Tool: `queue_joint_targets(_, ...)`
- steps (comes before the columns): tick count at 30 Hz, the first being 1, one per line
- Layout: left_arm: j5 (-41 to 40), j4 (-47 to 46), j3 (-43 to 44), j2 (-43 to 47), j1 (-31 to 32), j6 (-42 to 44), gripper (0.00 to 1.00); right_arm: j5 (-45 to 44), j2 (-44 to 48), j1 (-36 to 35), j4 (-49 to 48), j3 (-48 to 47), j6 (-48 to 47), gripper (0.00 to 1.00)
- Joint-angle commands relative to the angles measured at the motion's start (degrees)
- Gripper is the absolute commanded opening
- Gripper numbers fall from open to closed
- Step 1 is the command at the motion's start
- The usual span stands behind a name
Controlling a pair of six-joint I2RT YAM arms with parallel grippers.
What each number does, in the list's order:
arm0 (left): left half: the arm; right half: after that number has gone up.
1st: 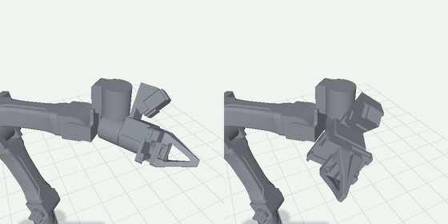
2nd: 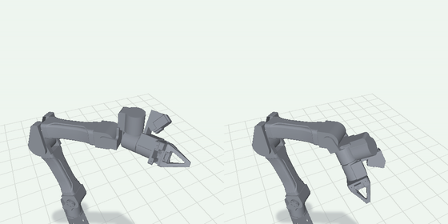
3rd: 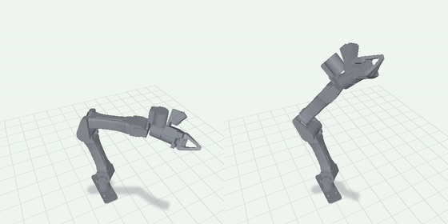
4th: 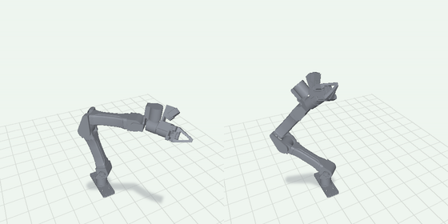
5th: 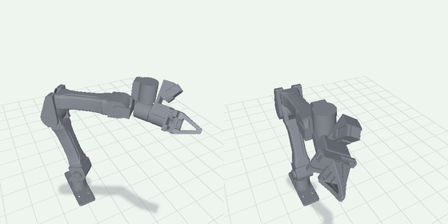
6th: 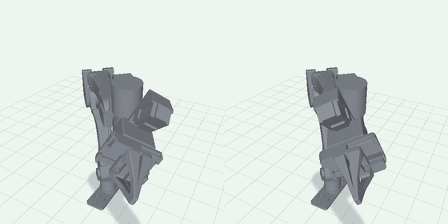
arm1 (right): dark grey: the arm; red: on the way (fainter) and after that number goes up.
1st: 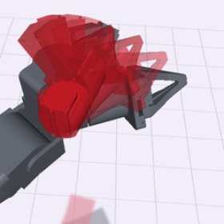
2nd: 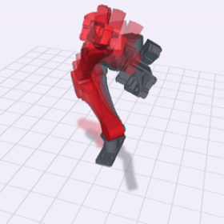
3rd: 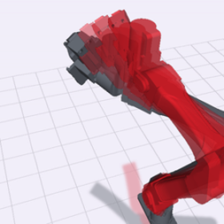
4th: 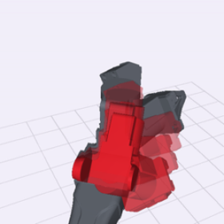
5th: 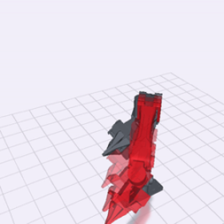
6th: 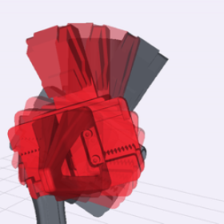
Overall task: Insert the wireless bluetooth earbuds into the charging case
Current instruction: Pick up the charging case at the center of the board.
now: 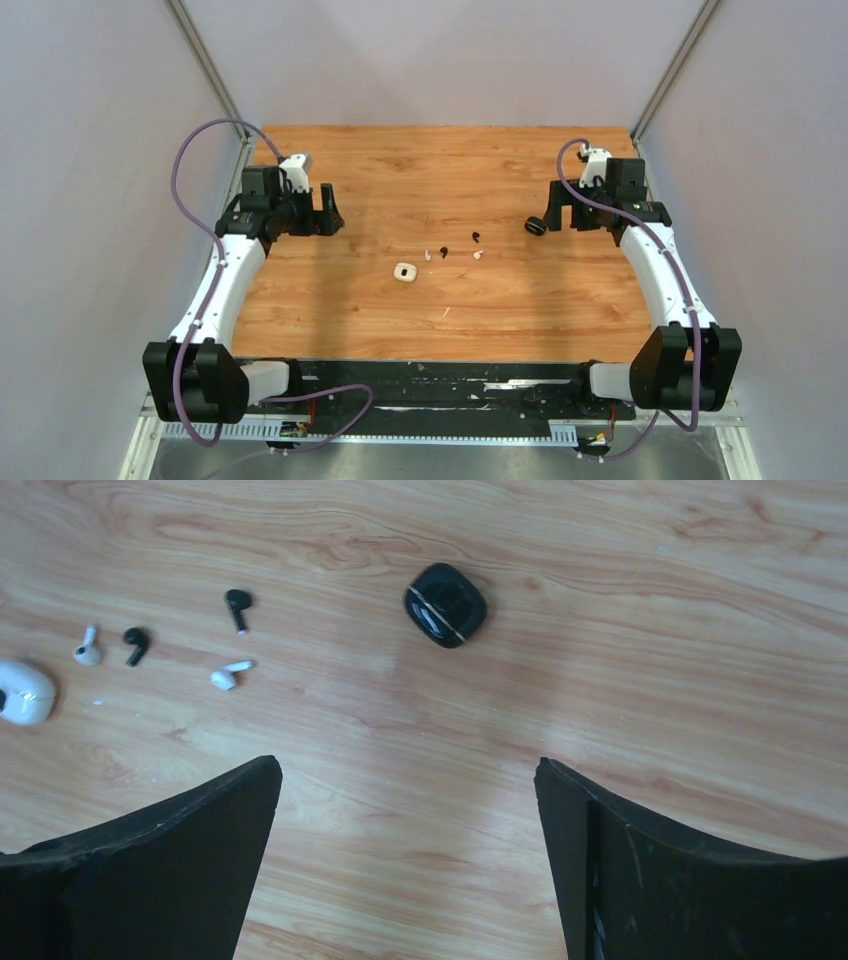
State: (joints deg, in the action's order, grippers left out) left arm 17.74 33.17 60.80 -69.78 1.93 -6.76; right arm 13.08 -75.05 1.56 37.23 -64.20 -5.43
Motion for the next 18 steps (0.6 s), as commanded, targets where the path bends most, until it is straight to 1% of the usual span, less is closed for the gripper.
queue_joint_targets(1,7.8,-1.9,-3.4,0.6,-1.0,-3.6,1.0,15.6,-2.5,-0.2,-3.2,-3.8,-6.8,1.0)
queue_joint_targets(3,10.4,-2.9,-4.5,0.6,-1.6,-3.7,1.0,28.2,-5.3,-0.6,-1.5,-7.2,-12.9,1.0)
queue_joint_targets(4,10.7,-3.4,-4.7,0.6,-1.7,-3.8,1.0,32.4,-6.8,-1.1,-1.5,-8.5,-14.9,1.0)
queue_joint_targets(5,11.2,-3.6,-5.1,0.6,-3.5,-4.1,1.0,34.6,-8.5,-2.2,-1.9,-9.6,-16.2,1.0)
queue_joint_targets(6,11.2,-4.2,-5.4,0.6,-4.6,-4.3,1.0,35.7,-10.4,-4.9,-2.2,-10.9,-17.5,0.99)
queue_joint_targets(8,10.9,-5.2,-6.4,0.9,-5.8,-5.2,1.0,37.9,-14.3,-7.8,-2.1,-13.0,-21.7,0.92)
queue_joint_targets(10,9.9,-6.4,-7.8,1.5,-6.5,-6.2,1.0,38.7,-18.3,-10.9,-1.8,-15.1,-26.9,0.9)
queue_joint_targets(15,8.0,-8.4,-10.4,2.7,-7.7,-8.2,1.0,36.2,-27.0,-18.7,0.6,-21.5,-40.4,0.85)
queue_joint_targets(16,7.7,-8.5,-10.7,3.1,-7.9,-8.3,1.0,35.4,-28.8,-20.0,1.0,-23.0,-42.5,0.84)
queue_joint_targets(18,7.2,-8.6,-11.0,3.6,-8.3,-8.6,1.0,34.0,-32.1,-22.1,1.6,-26.5,-43.7,0.83)
